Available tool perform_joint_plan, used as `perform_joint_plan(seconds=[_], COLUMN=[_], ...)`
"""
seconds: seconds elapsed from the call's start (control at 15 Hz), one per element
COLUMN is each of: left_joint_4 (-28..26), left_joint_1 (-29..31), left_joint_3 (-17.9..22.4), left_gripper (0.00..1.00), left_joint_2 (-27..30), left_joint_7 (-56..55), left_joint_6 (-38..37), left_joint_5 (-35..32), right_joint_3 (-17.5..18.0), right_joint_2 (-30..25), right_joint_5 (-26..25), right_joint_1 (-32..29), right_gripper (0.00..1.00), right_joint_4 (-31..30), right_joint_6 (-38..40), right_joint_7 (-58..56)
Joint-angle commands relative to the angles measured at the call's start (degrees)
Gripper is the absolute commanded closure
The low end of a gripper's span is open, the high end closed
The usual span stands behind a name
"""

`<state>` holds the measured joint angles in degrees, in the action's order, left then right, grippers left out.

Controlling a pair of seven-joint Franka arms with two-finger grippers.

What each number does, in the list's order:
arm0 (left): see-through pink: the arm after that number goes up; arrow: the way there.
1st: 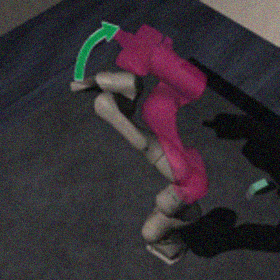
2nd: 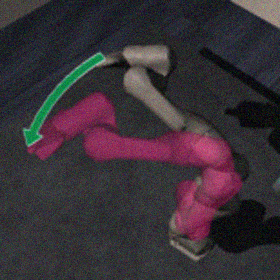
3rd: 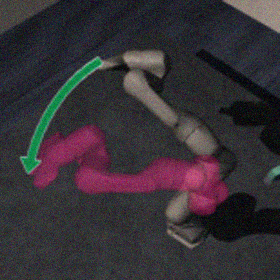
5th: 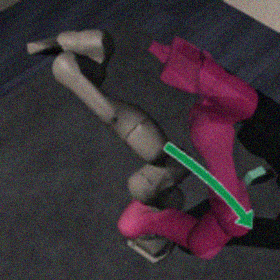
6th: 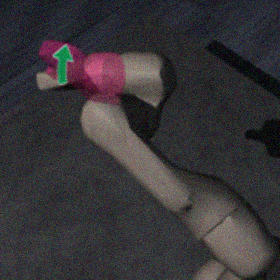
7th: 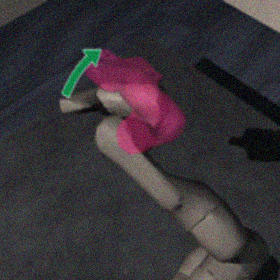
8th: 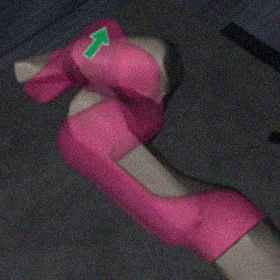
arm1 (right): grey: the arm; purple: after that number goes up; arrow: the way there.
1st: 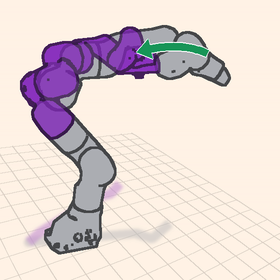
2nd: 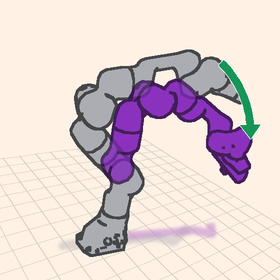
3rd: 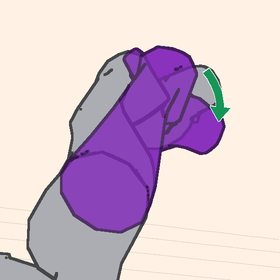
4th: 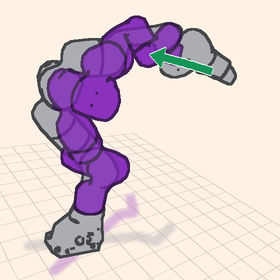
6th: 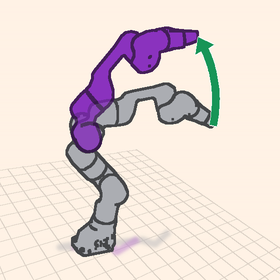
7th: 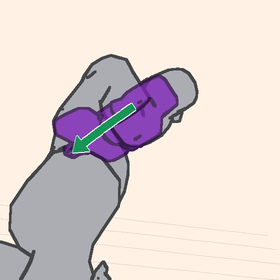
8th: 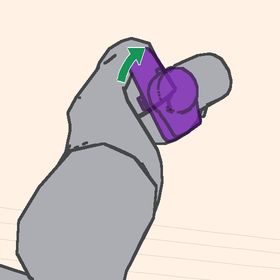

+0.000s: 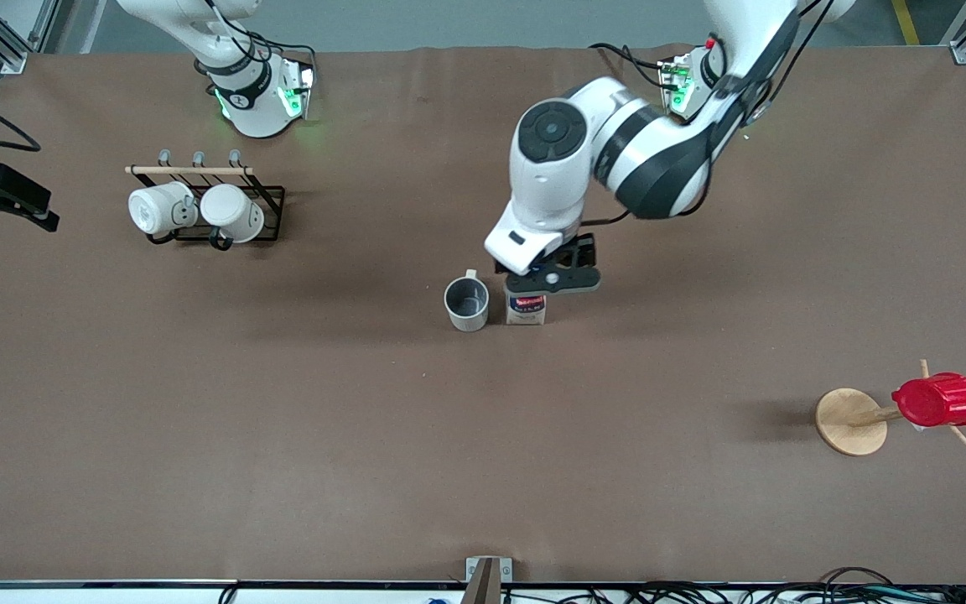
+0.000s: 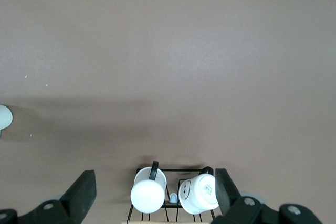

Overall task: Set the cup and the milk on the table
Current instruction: 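Open the left gripper beside the mug and lift it away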

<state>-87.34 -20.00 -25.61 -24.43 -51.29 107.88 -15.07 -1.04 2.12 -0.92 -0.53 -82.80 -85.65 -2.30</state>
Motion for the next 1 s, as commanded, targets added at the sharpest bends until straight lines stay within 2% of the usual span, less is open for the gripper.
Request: perform_joint_plan(seconds=[0.0, 0.27, 0.53, 0.8, 0.93], left_joint_4=[-1.7, -2.1, -1.6, -1.7, -1.8], left_joint_1=[5.3, 15.9, 22.0, 24.8, 24.4], left_joint_3=[-0.5, -0.8, -0.7, -0.5, 1.8], left_gripper=[0.0, 0.0, 0.0, 0.0, 0.0], left_joint_2=[4.8, 9.9, 13.7, 15.2, 15.7], left_joint_7=[5.7, 17.8, 24.1, 29.2, 32.5], left_joint_6=[-4.0, -4.7, -6.9, -7.2, -8.5], left_joint_5=[1.6, 9.5, 10.0, 10.1, 10.1], right_joint_3=[0.9, 0.9, 1.0, 1.0, 1.0], right_joint_2=[0.3, 0.3, 0.3, 0.2, 0.2], right_joint_5=[-0.9, -0.7, -0.3, 0.0, 0.0], right_joint_1=[-0.5, -0.4, -0.5, -0.5, -0.6], right_gripper=[0.0, 0.0, 0.0, 0.0, 0.0], right_joint_4=[0.6, 0.5, 0.5, 0.3, 0.1], right_joint_6=[-0.3, -0.4, -0.7, 0.4, 1.0], right_joint_7=[1.0, 1.0, 1.0, 1.1, 1.2])
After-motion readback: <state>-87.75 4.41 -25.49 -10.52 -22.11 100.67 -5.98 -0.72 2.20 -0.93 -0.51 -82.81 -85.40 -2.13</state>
